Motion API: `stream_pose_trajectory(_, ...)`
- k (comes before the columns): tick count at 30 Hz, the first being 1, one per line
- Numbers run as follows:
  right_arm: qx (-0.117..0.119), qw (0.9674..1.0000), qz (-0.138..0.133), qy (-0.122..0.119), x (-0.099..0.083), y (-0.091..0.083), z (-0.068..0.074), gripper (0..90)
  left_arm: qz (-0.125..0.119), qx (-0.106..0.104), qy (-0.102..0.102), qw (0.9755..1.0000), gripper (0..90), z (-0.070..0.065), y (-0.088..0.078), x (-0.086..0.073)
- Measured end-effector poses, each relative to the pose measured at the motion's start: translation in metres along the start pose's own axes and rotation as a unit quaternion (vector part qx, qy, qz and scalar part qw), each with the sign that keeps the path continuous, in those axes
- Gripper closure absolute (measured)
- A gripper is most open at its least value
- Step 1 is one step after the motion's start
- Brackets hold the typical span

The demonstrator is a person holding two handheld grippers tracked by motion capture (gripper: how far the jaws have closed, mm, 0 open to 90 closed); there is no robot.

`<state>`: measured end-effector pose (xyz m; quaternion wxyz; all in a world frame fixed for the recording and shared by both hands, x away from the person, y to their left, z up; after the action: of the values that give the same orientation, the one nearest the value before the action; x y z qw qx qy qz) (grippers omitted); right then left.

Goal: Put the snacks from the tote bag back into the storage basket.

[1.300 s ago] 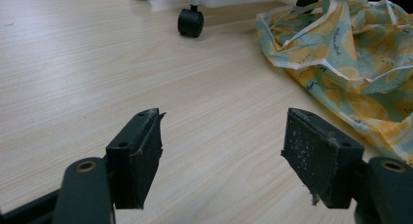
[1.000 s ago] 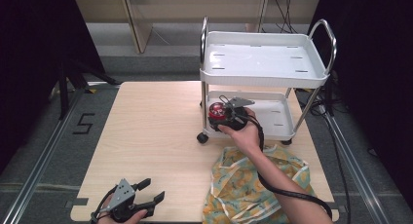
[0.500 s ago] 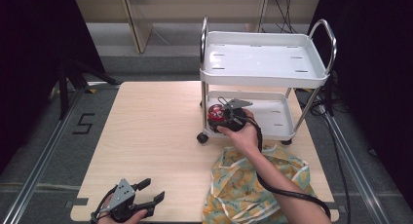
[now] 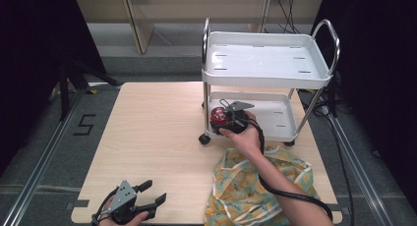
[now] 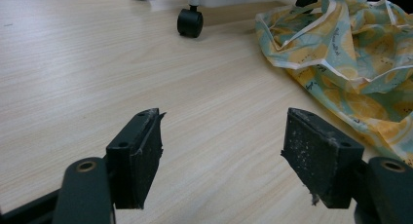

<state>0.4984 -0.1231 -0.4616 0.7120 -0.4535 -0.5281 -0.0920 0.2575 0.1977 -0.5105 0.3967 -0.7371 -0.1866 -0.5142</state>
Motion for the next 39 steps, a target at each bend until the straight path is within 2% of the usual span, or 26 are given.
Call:
stream_pose_trajectory(2, -0.006, 1.0, 0.002, -0.002, -0.001, 0.001, 0.0, 26.4, 0.0, 0.0, 0.0, 1.0, 29.5, 0.0, 0.0, 0.0)
stream_pose_trajectory(3, 0.002, 1.0, 0.003, 0.002, -0.001, 0.001, 0.0, 26.4, -0.001, 0.0, -0.001, 1.0, 29.5, 0.0, 0.0, 0.0)
stream_pose_trajectory(5, 0.0, 1.0, 0.006, 0.004, -0.002, 0.0, 0.0, 26.4, 0.0, 0.0, 0.0, 1.0, 29.5, 0.0, 0.0, 0.0)
stream_pose_trajectory(6, 0.009, 0.9999, 0.002, 0.006, -0.002, 0.001, 0.0, 26.4, 0.0, 0.0, 0.0, 1.0, 29.5, 0.0, 0.0, 0.0)
stream_pose_trajectory(7, -0.004, 1.0, 0.002, 0.001, -0.002, 0.002, -0.001, 26.4, 0.001, 0.0, 0.0, 1.0, 29.5, 0.0, 0.0, 0.0)
stream_pose_trajectory(8, -0.004, 1.0, 0.004, 0.001, -0.002, 0.002, -0.001, 26.3, 0.0, 0.0, 0.0, 1.0, 29.5, 0.0, 0.0, 0.0)
stream_pose_trajectory(9, 0.006, 1.0, 0.003, 0.007, -0.002, 0.001, 0.0, 26.4, 0.0, 0.0, 0.0, 1.0, 29.5, 0.0, 0.0, 0.0)
stream_pose_trajectory(13, -0.007, 1.0, 0.006, 0.0, -0.004, 0.003, -0.002, 26.3, 0.0, 0.0, 0.0, 1.0, 29.5, 0.0, 0.0, 0.0)
stream_pose_trajectory(15, -0.003, 1.0, 0.008, 0.004, -0.004, 0.003, -0.001, 26.3, 0.0, 0.0, 0.0, 1.0, 29.5, 0.0, 0.0, 0.0)
stream_pose_trajectory(20, -0.005, 1.0, 0.003, -0.006, -0.006, 0.005, -0.003, 26.3, 0.0, 0.0, 0.0, 1.0, 29.5, 0.0, 0.0, 0.0)
stream_pose_trajectory(21, -0.001, 1.0, 0.008, 0.005, -0.006, 0.004, -0.002, 26.3, 0.0, 0.0, -0.001, 1.0, 29.5, 0.0, 0.0, 0.0)
stream_pose_trajectory(25, -0.006, 1.0, 0.007, 0.002, -0.007, 0.006, -0.001, 26.1, 0.0, 0.0, 0.0, 1.0, 29.4, 0.0, 0.0, 0.0)
stream_pose_trajectory(27, 0.001, 0.9998, 0.019, 0.003, -0.007, 0.005, -0.001, 25.0, 0.005, 0.0, 0.003, 1.0, 29.4, 0.0, -0.001, 0.0)
stream_pose_trajectory(28, -0.003, 0.9997, 0.023, 0.0, -0.007, 0.006, -0.001, 24.6, 0.005, 0.0, 0.003, 1.0, 29.4, 0.0, 0.0, 0.0)
stream_pose_trajectory(30, 0.001, 0.9998, 0.021, 0.005, -0.007, 0.003, 0.0, 23.3, 0.007, 0.003, 0.003, 1.0, 29.4, 0.0, -0.001, 0.0)
stream_pose_trajectory(32, -0.003, 0.9998, 0.02, 0.001, -0.005, 0.002, 0.001, 21.9, 0.003, 0.002, -0.002, 1.0, 29.4, -0.001, 0.0, 0.0)
stream_pose_trajectory(35, -0.009, 0.9998, 0.016, 0.0, -0.003, -0.001, 0.001, 20.5, 0.005, 0.0, 0.003, 1.0, 29.4, 0.0, 0.0, 0.0)
stream_pose_trajectory(37, -0.002, 0.9999, 0.015, 0.006, -0.003, -0.005, 0.001, 20.5, 0.007, 0.001, 0.004, 1.0, 29.4, 0.0, -0.001, 0.0)
stream_pose_trajectory(39, -0.004, 0.9999, 0.013, 0.004, -0.004, -0.007, 0.001, 20.5, 0.0, 0.0, -0.004, 1.0, 29.4, -0.001, 0.0, 0.0)
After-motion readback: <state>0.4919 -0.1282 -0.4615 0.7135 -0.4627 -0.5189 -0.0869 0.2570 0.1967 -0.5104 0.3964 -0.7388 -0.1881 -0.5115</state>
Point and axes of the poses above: each handheld gripper's, and its own axes: y roughly forward along the jaws, x roughly out of its top, z roughly to its left, the point moved 1 cm from there along y, roughly forward along the jaws, and after that the axes turned 1 degree about x, right-handed, at the moved point
